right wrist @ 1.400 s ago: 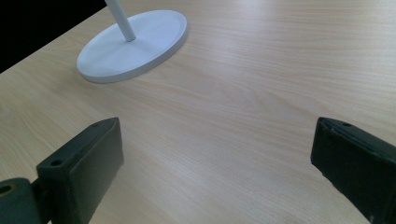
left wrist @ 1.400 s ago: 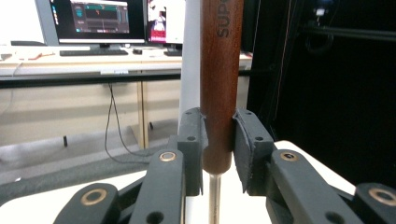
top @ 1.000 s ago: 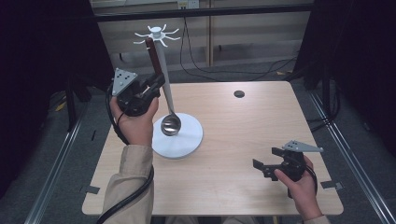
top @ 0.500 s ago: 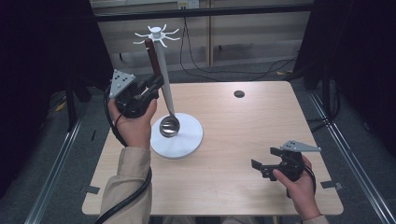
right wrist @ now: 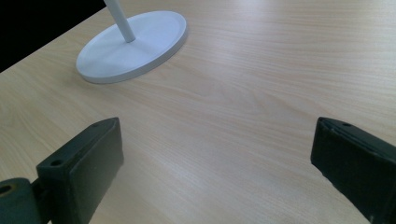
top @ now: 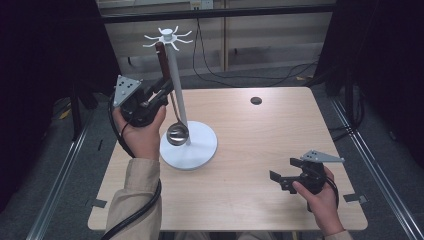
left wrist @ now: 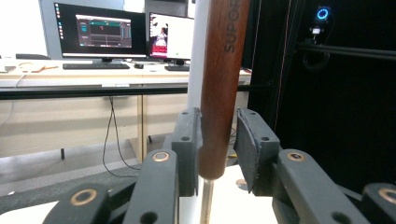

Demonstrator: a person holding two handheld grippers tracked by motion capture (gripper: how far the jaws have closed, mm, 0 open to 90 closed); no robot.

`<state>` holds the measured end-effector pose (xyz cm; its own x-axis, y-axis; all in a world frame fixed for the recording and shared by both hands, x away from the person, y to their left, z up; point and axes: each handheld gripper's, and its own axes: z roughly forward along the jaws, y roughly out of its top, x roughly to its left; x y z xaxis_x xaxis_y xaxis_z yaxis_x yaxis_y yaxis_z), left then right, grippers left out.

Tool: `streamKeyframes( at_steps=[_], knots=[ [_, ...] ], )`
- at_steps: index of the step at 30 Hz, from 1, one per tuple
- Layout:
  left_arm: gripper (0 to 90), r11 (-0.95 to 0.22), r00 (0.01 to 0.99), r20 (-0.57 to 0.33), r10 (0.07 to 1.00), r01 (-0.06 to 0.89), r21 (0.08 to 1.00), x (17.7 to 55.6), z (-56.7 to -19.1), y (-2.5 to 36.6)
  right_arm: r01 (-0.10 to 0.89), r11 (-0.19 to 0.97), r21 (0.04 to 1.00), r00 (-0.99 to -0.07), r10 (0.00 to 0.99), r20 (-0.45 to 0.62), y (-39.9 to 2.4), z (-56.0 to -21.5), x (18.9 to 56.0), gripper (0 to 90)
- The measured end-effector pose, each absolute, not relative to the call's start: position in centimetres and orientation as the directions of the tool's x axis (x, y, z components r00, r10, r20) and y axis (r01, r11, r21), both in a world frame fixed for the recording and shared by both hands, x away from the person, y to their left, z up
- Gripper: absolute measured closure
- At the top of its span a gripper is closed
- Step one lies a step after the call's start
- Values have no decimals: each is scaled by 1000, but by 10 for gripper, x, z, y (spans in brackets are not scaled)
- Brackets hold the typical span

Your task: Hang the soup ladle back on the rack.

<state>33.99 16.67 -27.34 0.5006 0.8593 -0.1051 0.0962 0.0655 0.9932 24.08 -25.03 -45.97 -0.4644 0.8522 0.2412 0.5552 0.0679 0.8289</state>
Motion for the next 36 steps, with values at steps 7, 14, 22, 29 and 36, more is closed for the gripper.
streamKeyframes(
  at_steps=[7,14,22,29,36],
  knots=[
    [659,61,496,-97,863,88,994,337,-271,171,555,68,829,-464,852,241,-250,-459,240,19],
    [560,41,495,-73,866,76,996,335,-275,172,555,69,829,-459,856,236,-253,-460,240,19],
    [433,52,505,-87,859,84,995,332,-281,171,554,68,830,-460,856,237,-254,-459,239,19],
    [357,39,513,-83,855,95,995,327,-285,172,545,69,835,-470,851,236,-250,-457,242,19],
    [278,21,507,-69,859,98,995,324,-294,176,549,74,833,-471,851,235,-249,-457,244,19]
  ],
)
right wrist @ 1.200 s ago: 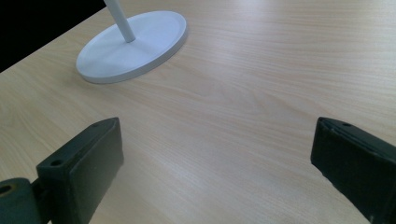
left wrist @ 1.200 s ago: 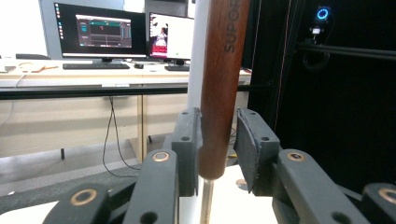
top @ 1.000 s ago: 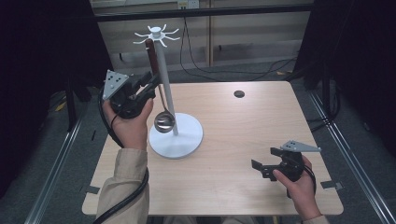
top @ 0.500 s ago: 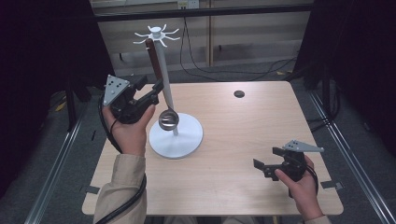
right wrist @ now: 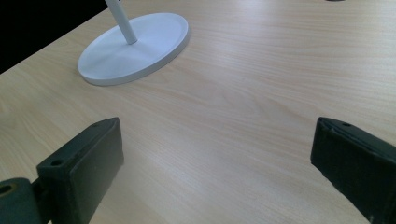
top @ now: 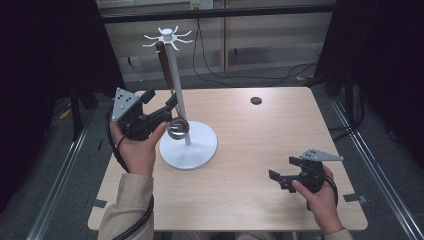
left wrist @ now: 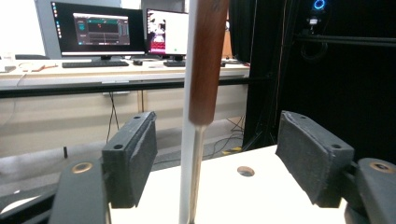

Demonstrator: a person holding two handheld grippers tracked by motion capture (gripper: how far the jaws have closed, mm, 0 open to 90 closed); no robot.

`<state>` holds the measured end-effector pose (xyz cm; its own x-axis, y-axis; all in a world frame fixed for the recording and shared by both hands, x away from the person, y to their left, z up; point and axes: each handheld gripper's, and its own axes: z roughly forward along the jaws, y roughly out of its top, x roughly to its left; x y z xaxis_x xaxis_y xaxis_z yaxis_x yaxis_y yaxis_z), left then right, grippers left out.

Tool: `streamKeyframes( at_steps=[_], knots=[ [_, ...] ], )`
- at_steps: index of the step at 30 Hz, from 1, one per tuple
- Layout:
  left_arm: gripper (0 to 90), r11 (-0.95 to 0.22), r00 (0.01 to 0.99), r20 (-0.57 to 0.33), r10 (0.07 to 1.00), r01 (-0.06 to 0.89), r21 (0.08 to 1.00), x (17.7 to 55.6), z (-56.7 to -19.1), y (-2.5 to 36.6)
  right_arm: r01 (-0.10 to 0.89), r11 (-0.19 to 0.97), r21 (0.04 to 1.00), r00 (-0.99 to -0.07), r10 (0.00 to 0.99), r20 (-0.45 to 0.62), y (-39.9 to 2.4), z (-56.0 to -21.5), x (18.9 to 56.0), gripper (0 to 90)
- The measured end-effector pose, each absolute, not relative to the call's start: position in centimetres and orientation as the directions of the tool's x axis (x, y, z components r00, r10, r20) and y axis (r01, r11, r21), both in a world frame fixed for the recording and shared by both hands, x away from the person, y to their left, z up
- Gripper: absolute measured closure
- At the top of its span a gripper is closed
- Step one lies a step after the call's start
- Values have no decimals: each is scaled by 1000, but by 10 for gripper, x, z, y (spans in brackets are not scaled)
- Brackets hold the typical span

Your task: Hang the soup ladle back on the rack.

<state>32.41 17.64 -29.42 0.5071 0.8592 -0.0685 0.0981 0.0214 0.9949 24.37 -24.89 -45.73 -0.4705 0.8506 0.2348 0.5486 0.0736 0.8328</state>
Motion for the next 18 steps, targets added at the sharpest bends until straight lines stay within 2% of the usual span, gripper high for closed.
streamKeyframes(
  at_steps=[8,18],
  knots=[
    [220,-6,504,-55,862,118,993,319,-310,181,546,93,833,-481,848,221,-246,-457,245,20],
    [188,-25,525,-48,850,132,991,312,-330,181,550,76,832,-474,849,235,-250,-457,245,22]
  ],
)
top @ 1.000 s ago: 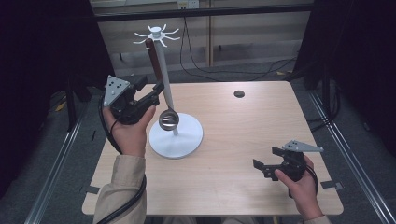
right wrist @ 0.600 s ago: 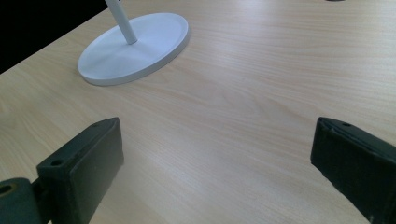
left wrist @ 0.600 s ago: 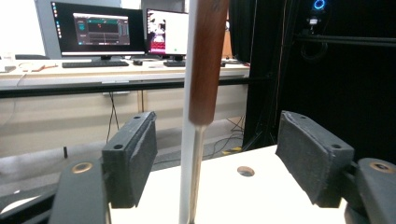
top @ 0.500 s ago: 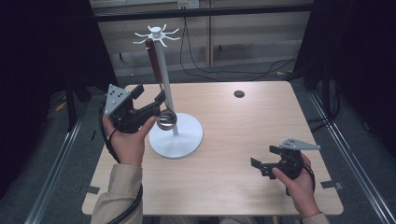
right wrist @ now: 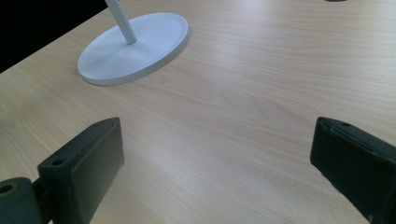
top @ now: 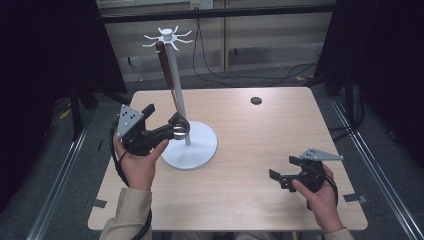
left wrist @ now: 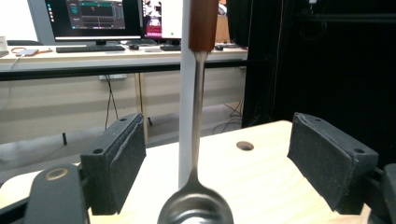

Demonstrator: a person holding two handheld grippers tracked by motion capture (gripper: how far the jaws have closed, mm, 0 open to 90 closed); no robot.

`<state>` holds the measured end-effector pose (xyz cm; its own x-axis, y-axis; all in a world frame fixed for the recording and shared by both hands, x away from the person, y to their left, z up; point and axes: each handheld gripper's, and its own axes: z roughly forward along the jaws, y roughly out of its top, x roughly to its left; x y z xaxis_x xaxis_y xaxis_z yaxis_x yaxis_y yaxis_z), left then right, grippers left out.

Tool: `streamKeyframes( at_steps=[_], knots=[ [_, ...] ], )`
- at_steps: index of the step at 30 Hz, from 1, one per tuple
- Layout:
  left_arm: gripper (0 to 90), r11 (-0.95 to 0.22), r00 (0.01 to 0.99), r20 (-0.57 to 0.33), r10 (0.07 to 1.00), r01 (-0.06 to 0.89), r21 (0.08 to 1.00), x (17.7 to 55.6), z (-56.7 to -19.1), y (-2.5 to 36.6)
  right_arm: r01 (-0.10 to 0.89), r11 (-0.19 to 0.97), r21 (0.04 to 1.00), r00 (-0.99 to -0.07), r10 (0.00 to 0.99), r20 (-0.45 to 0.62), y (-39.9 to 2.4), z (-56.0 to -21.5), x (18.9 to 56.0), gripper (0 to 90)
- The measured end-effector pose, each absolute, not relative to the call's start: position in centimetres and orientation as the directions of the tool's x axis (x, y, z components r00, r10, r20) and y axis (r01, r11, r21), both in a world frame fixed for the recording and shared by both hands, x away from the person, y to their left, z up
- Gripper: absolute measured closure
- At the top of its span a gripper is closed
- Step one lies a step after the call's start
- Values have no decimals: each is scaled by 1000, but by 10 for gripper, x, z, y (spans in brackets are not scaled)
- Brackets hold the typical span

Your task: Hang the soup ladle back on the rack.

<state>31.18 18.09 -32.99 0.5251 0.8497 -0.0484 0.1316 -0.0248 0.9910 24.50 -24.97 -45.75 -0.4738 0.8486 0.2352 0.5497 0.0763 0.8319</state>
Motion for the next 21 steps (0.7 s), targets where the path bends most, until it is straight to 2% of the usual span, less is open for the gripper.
streamKeyframes(
  at_steps=[21],
  knots=[
    [128,-68,520,-40,853,187,980,307,-367,192,553,85,829,-478,847,232,-249,-459,245,26]
  ],
)
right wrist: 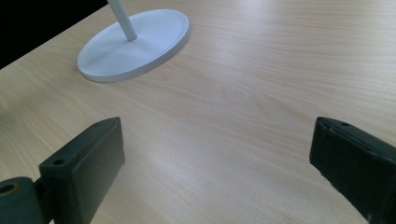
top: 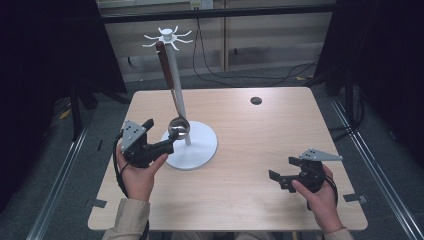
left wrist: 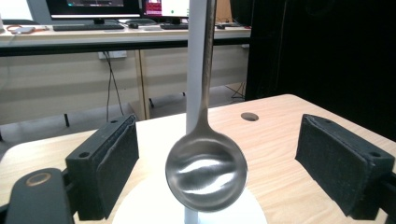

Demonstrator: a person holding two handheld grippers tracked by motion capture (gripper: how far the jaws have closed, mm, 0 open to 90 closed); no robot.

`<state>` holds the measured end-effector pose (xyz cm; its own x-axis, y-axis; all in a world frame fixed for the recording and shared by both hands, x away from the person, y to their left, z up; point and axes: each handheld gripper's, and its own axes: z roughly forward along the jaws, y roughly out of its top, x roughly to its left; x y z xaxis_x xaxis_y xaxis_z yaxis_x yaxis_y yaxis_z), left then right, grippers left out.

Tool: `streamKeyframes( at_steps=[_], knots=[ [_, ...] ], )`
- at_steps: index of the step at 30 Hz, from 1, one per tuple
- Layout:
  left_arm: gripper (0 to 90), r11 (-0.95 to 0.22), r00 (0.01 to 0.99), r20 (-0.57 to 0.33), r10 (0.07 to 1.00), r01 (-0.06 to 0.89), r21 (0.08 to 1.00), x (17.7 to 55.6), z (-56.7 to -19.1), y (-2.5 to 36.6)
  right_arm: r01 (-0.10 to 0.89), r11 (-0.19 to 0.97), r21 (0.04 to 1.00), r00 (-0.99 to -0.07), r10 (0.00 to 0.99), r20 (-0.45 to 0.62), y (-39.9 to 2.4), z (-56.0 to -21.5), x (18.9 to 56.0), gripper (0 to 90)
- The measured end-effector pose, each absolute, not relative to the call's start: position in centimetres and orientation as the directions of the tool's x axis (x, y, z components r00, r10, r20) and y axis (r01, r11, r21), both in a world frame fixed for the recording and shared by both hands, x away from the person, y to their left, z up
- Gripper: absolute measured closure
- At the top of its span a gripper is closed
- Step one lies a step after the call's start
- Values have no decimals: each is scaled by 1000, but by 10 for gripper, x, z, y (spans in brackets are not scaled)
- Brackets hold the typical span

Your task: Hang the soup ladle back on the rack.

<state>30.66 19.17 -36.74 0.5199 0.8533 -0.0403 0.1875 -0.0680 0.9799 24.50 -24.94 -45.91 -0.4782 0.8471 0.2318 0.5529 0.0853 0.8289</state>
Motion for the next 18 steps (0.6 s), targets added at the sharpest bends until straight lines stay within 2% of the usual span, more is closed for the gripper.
streamKeyframes(
  at_steps=[18],
  knots=[
    [51,-63,539,-82,838,246,967,301,-402,199,547,89,832,-481,847,226,-250,-459,245,27]
  ],
)
